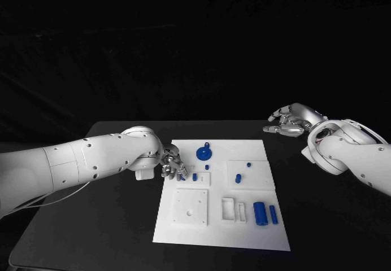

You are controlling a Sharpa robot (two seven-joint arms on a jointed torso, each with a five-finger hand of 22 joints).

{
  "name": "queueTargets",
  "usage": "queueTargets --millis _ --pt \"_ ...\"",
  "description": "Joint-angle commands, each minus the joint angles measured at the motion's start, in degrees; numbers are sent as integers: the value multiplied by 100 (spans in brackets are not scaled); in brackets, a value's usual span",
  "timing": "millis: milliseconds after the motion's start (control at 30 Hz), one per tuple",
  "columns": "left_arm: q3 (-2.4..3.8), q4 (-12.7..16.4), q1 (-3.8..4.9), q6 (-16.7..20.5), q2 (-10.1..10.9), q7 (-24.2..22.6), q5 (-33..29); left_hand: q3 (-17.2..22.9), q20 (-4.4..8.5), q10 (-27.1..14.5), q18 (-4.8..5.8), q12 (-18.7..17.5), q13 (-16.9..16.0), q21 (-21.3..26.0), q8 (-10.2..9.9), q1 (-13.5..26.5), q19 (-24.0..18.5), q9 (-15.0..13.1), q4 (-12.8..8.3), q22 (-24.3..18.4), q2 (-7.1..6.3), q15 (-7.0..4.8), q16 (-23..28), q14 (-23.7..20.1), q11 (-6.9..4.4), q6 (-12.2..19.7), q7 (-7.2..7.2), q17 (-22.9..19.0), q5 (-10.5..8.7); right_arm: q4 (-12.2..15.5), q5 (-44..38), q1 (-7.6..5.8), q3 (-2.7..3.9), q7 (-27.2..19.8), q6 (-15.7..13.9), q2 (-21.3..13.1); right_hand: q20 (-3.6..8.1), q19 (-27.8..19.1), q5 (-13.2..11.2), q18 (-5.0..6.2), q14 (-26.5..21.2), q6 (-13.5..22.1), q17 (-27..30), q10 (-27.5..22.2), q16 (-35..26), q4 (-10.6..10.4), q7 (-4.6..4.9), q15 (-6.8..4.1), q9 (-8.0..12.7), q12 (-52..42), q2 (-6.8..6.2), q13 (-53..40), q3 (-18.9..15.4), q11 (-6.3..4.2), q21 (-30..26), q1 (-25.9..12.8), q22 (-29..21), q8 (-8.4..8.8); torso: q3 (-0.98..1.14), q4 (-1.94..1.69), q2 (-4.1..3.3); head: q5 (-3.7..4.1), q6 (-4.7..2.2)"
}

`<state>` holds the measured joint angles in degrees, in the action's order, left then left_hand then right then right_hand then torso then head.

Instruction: Assemble the parts on the task board

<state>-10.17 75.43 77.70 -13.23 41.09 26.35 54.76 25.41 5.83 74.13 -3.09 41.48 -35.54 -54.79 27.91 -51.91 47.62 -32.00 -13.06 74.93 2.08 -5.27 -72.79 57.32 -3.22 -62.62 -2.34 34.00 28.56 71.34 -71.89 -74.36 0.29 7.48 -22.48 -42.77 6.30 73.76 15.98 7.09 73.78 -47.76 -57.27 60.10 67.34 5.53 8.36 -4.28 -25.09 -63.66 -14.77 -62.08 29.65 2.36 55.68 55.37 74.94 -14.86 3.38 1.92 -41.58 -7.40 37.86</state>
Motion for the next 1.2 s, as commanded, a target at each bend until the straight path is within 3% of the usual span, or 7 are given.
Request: queueTargets --millis 33,1200 --pt "2 14 7 -84 -1 -40 14 360 503 0 87 4 -8 -38 34 -134 -18 -3 -317 117 91 -22 -36 5 -38 14 0 7 16 4 -16 2 2 -47 64 5 27 6 20 791 38 11 -8 -13 -27 -41 42 11 6 -36 24 9 1 -15 -32 13 41 -25 0 2 -1 -6 3" --pt "-43 -119 -8 -136 -133 -10 32 353 502 -4 88 9 -17 -45 39 -127 -21 -10 -307 115 107 -21 -40 3 -38 18 -1 8 13 17 -16 2 2 -46 77 -10 27 7 21 791 38 13 -10 -16 -30 -46 43 12 6 -40 23 15 -2 -14 -37 14 44 -25 -1 8 1 0 21"
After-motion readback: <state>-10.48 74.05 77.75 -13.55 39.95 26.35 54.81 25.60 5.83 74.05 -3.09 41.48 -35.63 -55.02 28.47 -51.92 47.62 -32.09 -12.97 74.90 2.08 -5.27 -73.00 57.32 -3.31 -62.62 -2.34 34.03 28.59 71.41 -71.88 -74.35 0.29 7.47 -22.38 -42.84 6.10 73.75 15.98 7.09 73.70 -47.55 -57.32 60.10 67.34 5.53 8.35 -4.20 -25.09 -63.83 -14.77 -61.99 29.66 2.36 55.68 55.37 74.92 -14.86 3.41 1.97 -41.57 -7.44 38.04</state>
